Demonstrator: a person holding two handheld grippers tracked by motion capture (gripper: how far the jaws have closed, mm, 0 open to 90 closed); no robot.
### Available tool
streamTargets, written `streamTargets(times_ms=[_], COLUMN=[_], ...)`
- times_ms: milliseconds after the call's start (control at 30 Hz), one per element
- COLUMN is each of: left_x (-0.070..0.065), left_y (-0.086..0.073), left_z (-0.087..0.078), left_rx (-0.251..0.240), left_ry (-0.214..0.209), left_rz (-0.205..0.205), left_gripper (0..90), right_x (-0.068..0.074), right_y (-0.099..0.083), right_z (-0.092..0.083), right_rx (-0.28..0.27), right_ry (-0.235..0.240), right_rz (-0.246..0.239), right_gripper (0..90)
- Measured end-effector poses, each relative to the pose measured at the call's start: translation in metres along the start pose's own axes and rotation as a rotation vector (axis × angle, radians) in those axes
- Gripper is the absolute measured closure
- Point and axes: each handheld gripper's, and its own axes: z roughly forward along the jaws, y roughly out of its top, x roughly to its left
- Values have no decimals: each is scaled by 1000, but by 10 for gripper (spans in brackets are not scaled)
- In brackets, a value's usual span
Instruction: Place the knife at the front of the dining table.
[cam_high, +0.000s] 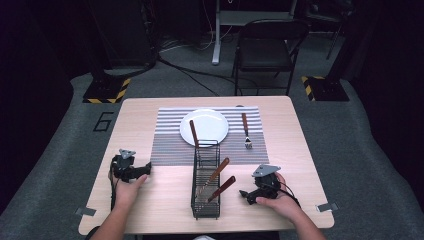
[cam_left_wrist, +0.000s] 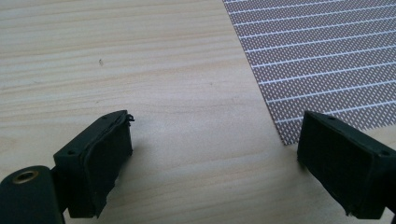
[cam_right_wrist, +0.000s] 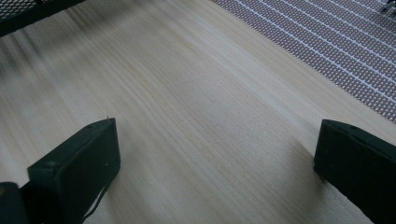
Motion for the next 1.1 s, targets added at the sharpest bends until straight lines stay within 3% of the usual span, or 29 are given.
streamTargets(times_ms=[700, 967, 1100], left_x=[-1, -4, -9], left_y=[1, 2, 5], left_z=[1, 0, -2], left_rx=[3, -7, 3], left_ry=[-9, -30, -60], left_rz=[3, 18, 16], left_gripper=[111, 165, 262], right_x=[0, 0, 0], right_y=[0, 0, 0], right_z=[0, 0, 0], right_rx=[-1, -3, -2], right_ry=[2, 1, 1], right_rz=[4, -2, -1], right_gripper=[0, 0, 0])
